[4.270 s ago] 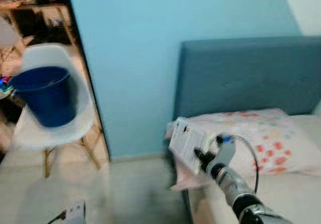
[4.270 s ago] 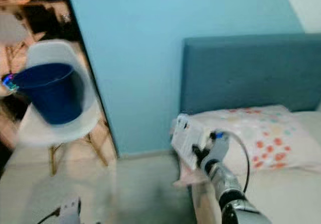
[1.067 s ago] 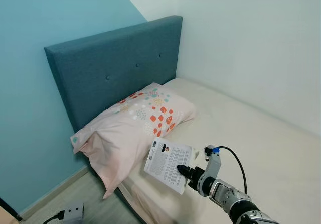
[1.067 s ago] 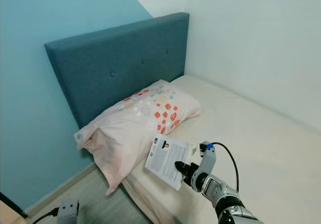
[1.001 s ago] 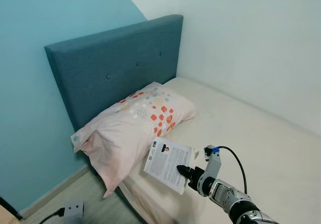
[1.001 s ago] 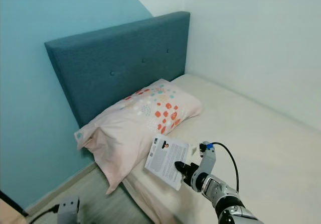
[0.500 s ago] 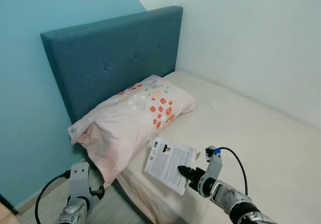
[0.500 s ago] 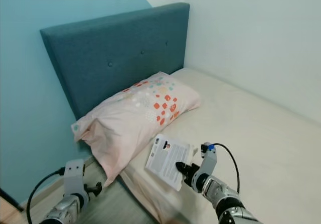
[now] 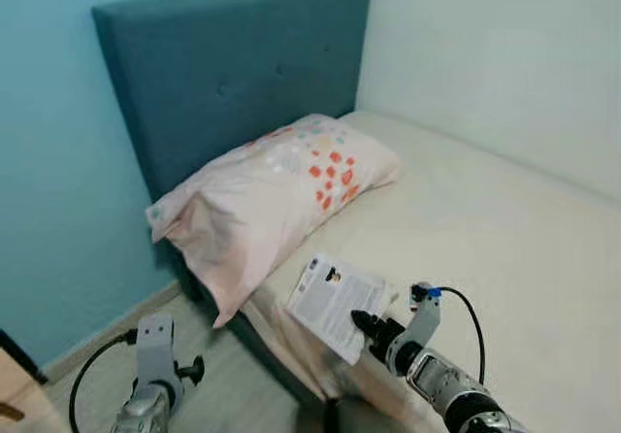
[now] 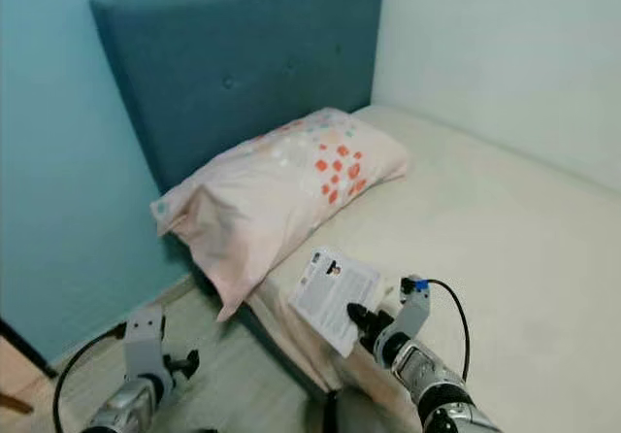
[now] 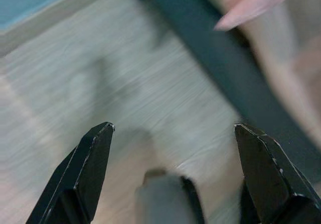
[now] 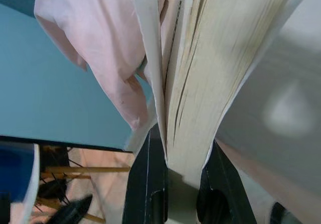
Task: Clean up the room
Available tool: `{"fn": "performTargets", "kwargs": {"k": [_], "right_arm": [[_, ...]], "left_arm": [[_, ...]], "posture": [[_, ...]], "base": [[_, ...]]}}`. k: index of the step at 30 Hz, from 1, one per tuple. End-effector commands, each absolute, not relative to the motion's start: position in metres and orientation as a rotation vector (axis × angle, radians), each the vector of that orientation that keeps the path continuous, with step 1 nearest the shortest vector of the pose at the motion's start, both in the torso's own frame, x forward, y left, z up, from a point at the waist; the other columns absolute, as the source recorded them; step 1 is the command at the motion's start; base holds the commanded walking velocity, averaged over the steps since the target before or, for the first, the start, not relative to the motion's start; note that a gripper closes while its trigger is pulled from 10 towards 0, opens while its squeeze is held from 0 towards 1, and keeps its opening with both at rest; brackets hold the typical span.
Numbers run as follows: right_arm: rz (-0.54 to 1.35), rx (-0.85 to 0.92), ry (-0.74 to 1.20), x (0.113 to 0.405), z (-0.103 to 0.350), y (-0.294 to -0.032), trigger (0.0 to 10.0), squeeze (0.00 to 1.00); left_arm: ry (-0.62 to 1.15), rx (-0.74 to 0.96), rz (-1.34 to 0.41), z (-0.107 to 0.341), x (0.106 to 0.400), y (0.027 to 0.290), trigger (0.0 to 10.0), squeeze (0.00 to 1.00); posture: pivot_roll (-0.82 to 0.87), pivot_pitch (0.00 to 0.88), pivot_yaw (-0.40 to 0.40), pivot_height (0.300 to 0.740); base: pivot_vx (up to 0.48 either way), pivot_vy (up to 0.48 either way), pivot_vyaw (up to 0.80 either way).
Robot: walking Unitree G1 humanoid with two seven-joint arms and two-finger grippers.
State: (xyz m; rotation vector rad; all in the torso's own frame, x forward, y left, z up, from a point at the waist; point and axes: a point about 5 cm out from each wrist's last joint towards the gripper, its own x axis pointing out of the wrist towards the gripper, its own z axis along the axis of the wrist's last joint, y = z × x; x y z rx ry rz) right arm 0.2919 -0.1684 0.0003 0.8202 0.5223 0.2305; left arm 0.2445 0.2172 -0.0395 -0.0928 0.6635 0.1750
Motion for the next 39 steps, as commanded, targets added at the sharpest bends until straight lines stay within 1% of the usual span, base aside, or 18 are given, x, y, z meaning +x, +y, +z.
{"fn": "performTargets", "kwargs": {"k": [1, 6, 7, 9, 10, 12, 15, 17, 18, 19, 20, 23, 25, 28, 29, 30, 33, 39], "right_arm": [[0.170, 0.865, 0.505, 0.295, 0.001, -0.168, 10.0, 0.00], [0.130, 0.871, 0.524, 0.294, -0.002, -0.169, 10.0, 0.00], [0.039, 0.871, 0.599, 0.285, -0.013, -0.171, 10.0, 0.00], [-0.033, 0.866, 0.625, 0.279, -0.019, -0.176, 10.0, 0.00], [-0.033, 0.866, 0.625, 0.279, -0.019, -0.176, 10.0, 0.00], [-0.145, 0.839, 0.705, 0.264, -0.033, -0.187, 10.0, 0.00], [-0.166, 0.823, 0.722, 0.261, -0.035, -0.189, 10.0, 0.00], [-0.259, 0.816, 0.754, 0.250, -0.042, -0.200, 10.0, 0.00], [-0.316, 0.828, 0.742, 0.247, -0.043, -0.208, 10.0, 0.00], [-0.316, 0.828, 0.742, 0.247, -0.043, -0.208, 10.0, 0.00], [-0.365, 0.865, 0.705, 0.247, -0.041, -0.218, 10.0, 0.00], [-0.297, 0.862, 0.639, 0.263, -0.028, -0.218, 10.0, 0.00], [-0.250, 0.846, 0.607, 0.273, -0.020, -0.216, 10.0, 0.00], [-0.231, 0.852, 0.557, 0.283, -0.011, -0.218, 10.0, 0.00], [-0.221, 0.849, 0.505, 0.294, 0.001, -0.222, 10.0, 0.00], [-0.221, 0.849, 0.505, 0.294, 0.001, -0.222, 10.0, 0.00], [-0.195, 0.807, 0.406, 0.316, 0.030, -0.235, 10.0, 0.00], [-0.233, 0.772, 0.367, 0.319, 0.041, -0.255, 10.0, 0.00]], "left_arm": [[0.678, -0.068, 0.179, -0.042, 0.238, 0.225, 10.0, 0.00], [0.684, -0.061, 0.180, -0.043, 0.235, 0.227, 10.0, 0.00], [0.694, -0.052, 0.182, -0.046, 0.230, 0.231, 10.0, 0.00], [0.711, -0.034, 0.179, -0.049, 0.224, 0.234, 10.0, 0.00], [0.711, -0.034, 0.179, -0.049, 0.224, 0.234, 10.0, 0.00], [0.737, -0.009, 0.169, -0.053, 0.214, 0.238, 10.0, 0.00], [0.741, -0.004, 0.167, -0.054, 0.213, 0.239, 10.0, 0.00], [0.753, 0.006, 0.158, -0.056, 0.208, 0.240, 10.0, 0.00], [0.757, 0.015, 0.150, -0.057, 0.205, 0.241, 10.0, 0.00], [0.757, 0.015, 0.150, -0.057, 0.205, 0.241, 10.0, 0.00], [0.760, 0.028, 0.141, -0.059, 0.201, 0.243, 10.0, 0.00], [0.761, 0.046, 0.127, -0.059, 0.198, 0.246, 10.0, 0.00], [0.762, 0.057, 0.118, -0.059, 0.196, 0.247, 10.0, 0.00], [0.765, 0.067, 0.111, -0.059, 0.195, 0.249, 10.0, 0.00], [0.767, 0.075, 0.107, -0.060, 0.192, 0.251, 10.0, 0.00], [0.767, 0.075, 0.107, -0.060, 0.192, 0.251, 10.0, 0.00], [0.775, 0.097, 0.093, -0.061, 0.184, 0.257, 10.0, 0.00], [0.783, 0.111, 0.074, -0.063, 0.179, 0.256, 10.0, 0.00]], "posture": [[-0.01, 0.000, -0.044, 0.555], [-0.01, 0.000, -0.045, 0.540], [0.01, 0.000, -0.039, 0.540], [0.01, 0.000, -0.035, 0.540], [0.01, 0.000, -0.035, 0.540], [0.02, 0.000, -0.021, 0.540], [0.02, 0.000, -0.021, 0.540], [0.03, 0.007, -0.005, 0.540], [0.04, 0.017, 0.000, 0.540], [0.04, 0.017, 0.000, 0.540], [0.05, 0.034, 0.006, 0.540], [0.06, 0.064, 0.021, 0.540], [0.06, 0.064, 0.021, 0.540], [0.07, 0.081, 0.029, 0.540], [0.08, 0.098, 0.035, 0.540], [0.08, 0.098, 0.035, 0.540], [0.09, 0.117, 0.041, 0.540], [0.09, 0.133, 0.044, 0.540]], "base": [[0.000, 0.000, 0.00], [0.000, 0.000, 0.00], [0.000, 0.000, 0.00], [0.000, 0.000, 0.00], [0.000, 0.000, 0.00], [0.000, 0.000, 0.00], [0.000, 0.000, 0.00], [0.000, 0.000, 0.00], [0.000, 0.000, 0.00], [0.000, 0.000, 0.00], [0.000, 0.000, 0.00], [0.000, 0.000, 0.00], [0.000, 0.000, 0.00], [0.000, 0.000, 0.00], [0.000, 0.000, 0.00], [0.000, 0.000, 0.00], [0.000, 0.000, 0.00], [0.000, 0.000, 0.00]]}}
